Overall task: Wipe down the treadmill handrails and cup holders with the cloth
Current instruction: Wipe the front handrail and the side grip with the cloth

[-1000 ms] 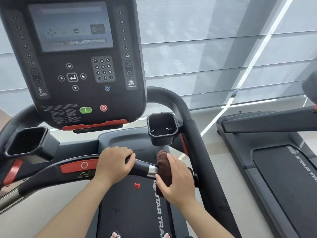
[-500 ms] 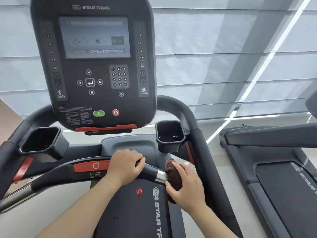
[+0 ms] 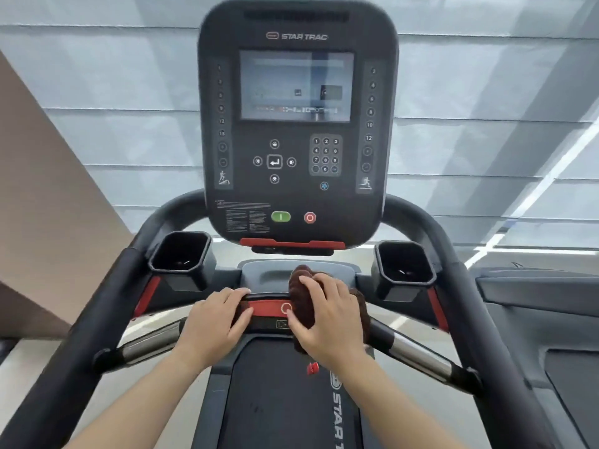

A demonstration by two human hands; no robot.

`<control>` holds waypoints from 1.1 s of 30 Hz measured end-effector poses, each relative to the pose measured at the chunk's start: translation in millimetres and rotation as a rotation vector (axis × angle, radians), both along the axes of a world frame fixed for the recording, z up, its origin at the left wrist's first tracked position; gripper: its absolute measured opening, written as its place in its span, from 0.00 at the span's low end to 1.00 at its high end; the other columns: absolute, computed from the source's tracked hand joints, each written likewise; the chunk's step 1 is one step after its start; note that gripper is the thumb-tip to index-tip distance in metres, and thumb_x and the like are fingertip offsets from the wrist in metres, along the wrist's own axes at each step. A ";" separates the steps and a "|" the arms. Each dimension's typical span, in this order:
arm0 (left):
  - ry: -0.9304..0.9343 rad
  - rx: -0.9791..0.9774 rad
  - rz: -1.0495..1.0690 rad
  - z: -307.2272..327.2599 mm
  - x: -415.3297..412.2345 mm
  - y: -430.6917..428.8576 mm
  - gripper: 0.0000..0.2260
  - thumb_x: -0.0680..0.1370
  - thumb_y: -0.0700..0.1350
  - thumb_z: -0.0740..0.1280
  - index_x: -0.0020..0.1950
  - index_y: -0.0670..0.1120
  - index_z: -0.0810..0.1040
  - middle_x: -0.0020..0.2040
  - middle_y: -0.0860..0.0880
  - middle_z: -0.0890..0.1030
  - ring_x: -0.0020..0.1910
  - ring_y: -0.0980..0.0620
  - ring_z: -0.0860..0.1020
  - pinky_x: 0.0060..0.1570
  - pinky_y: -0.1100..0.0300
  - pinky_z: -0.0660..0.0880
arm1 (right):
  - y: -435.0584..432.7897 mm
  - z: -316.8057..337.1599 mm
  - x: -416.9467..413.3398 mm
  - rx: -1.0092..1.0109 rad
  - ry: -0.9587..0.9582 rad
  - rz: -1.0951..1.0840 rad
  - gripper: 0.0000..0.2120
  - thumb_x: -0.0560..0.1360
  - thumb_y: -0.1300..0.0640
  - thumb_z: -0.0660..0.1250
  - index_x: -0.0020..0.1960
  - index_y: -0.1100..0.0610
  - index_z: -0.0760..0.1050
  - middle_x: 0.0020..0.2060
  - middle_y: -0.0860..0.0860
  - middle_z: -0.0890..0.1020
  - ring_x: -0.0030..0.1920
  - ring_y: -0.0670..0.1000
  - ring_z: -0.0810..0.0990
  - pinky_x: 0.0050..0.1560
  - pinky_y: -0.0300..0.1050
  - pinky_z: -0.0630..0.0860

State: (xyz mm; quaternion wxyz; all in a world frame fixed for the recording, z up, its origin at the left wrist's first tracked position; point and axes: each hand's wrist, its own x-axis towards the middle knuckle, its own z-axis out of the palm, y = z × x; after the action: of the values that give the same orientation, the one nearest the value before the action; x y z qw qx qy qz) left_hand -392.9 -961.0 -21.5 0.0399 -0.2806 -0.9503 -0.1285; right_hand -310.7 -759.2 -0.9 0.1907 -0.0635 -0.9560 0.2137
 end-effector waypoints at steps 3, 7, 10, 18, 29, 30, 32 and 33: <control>-0.069 0.081 0.088 -7.4 3.4 -35.8 0.25 0.74 0.62 0.51 0.61 0.47 0.72 0.51 0.50 0.80 0.48 0.46 0.78 0.47 0.50 0.75 | -31.4 5.0 -16.9 0.088 -0.067 0.018 0.29 0.68 0.39 0.62 0.66 0.47 0.64 0.61 0.50 0.73 0.61 0.56 0.70 0.57 0.57 0.73; -0.074 0.169 0.102 -17.1 7.3 -55.9 0.22 0.75 0.60 0.54 0.60 0.47 0.72 0.52 0.49 0.80 0.50 0.46 0.77 0.49 0.50 0.74 | -32.6 2.5 -15.7 0.116 -0.112 0.030 0.34 0.68 0.36 0.60 0.70 0.47 0.60 0.65 0.49 0.71 0.64 0.55 0.68 0.60 0.56 0.70; -0.066 0.179 0.080 -21.0 3.0 -60.6 0.21 0.75 0.59 0.55 0.59 0.48 0.72 0.50 0.50 0.80 0.48 0.46 0.78 0.47 0.51 0.73 | -24.4 2.4 -12.3 0.130 -0.107 0.074 0.35 0.66 0.34 0.62 0.70 0.45 0.63 0.66 0.49 0.71 0.64 0.54 0.69 0.58 0.54 0.71; -0.068 0.145 0.039 -21.8 -1.6 -65.3 0.19 0.75 0.60 0.53 0.59 0.49 0.70 0.48 0.51 0.78 0.45 0.47 0.77 0.44 0.53 0.72 | -43.3 3.3 -31.8 0.094 -0.095 -0.041 0.28 0.65 0.37 0.62 0.62 0.47 0.71 0.57 0.48 0.76 0.57 0.55 0.74 0.54 0.53 0.73; -0.087 0.147 0.001 -24.5 -3.9 -68.8 0.22 0.75 0.60 0.50 0.63 0.50 0.68 0.54 0.50 0.77 0.50 0.47 0.76 0.48 0.52 0.72 | -71.2 3.1 -33.0 0.127 -0.132 -0.075 0.29 0.67 0.35 0.60 0.66 0.43 0.66 0.64 0.47 0.71 0.65 0.54 0.67 0.61 0.57 0.67; -0.096 0.148 0.000 -24.8 -3.8 -69.3 0.23 0.75 0.61 0.50 0.63 0.50 0.68 0.54 0.50 0.77 0.51 0.47 0.76 0.49 0.52 0.71 | -73.0 3.8 -34.9 0.121 -0.137 -0.100 0.30 0.67 0.35 0.59 0.67 0.43 0.65 0.65 0.48 0.71 0.65 0.55 0.67 0.62 0.58 0.65; -0.108 0.148 -0.001 -24.1 -3.2 -70.7 0.25 0.75 0.62 0.48 0.64 0.49 0.67 0.55 0.51 0.77 0.52 0.47 0.75 0.51 0.53 0.70 | -78.9 1.2 -30.9 0.122 -0.128 -0.119 0.32 0.67 0.36 0.60 0.69 0.45 0.63 0.69 0.50 0.67 0.69 0.56 0.63 0.65 0.58 0.62; -0.117 0.150 -0.001 -23.8 -3.0 -71.0 0.26 0.75 0.62 0.48 0.65 0.49 0.67 0.56 0.51 0.76 0.53 0.48 0.75 0.52 0.53 0.70 | -81.1 -1.7 -26.7 0.121 -0.124 -0.111 0.33 0.68 0.36 0.60 0.70 0.45 0.61 0.71 0.51 0.65 0.70 0.57 0.61 0.66 0.58 0.60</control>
State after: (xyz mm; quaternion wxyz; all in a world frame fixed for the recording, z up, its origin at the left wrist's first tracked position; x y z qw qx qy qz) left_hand -396.0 -1032.0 -45.3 0.0051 -0.2695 -0.9386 -0.2153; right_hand -337.4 -840.3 -2.6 0.1464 -0.1180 -0.9721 0.1403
